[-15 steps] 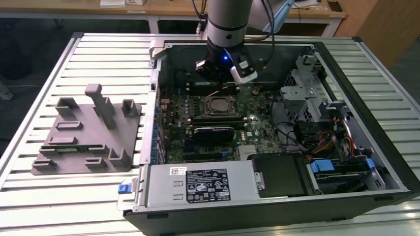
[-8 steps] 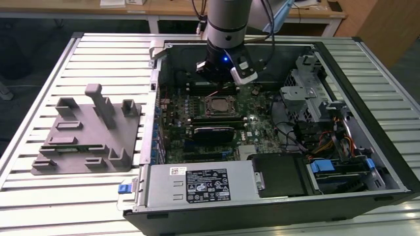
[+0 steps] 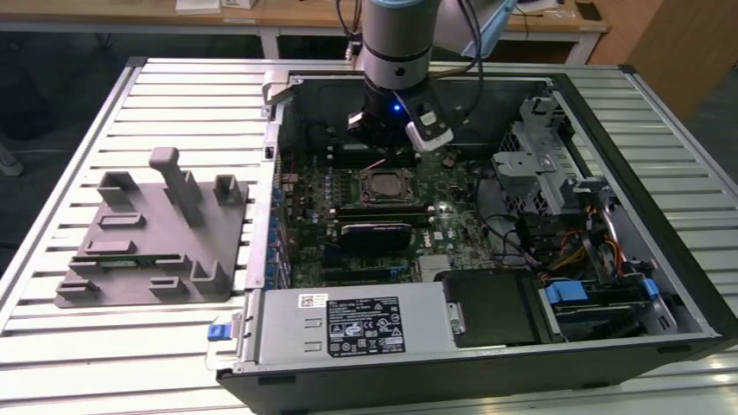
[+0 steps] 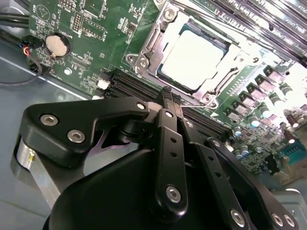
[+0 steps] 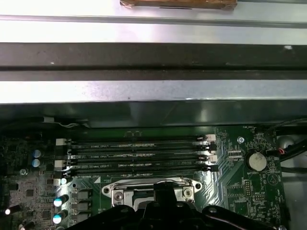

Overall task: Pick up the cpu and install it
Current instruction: 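Install the first cpu locking lever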

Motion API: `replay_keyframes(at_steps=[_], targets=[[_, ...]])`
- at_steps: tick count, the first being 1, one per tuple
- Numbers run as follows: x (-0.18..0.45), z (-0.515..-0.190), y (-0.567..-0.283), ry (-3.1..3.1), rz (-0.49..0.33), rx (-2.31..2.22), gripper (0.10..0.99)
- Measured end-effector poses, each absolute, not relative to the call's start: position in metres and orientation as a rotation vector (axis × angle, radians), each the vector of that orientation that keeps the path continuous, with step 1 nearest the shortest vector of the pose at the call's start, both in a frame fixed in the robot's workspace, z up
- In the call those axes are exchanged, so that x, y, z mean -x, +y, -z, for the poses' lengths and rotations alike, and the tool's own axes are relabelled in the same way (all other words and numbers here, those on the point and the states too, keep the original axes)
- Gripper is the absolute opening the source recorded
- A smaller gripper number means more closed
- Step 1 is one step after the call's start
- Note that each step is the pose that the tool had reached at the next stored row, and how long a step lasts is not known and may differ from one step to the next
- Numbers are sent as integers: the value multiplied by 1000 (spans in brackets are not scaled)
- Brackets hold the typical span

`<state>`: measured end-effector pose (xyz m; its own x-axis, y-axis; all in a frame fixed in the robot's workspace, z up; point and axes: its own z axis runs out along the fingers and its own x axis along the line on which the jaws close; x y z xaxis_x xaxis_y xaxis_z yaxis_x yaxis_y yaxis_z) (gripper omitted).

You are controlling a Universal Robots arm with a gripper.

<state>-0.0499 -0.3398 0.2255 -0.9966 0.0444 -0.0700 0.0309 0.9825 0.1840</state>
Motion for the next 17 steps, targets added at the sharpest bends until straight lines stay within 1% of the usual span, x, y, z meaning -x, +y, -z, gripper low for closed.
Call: replay_keyframes(at_steps=[17], targets=[[53, -214, -335, 3030, -296, -55, 106]])
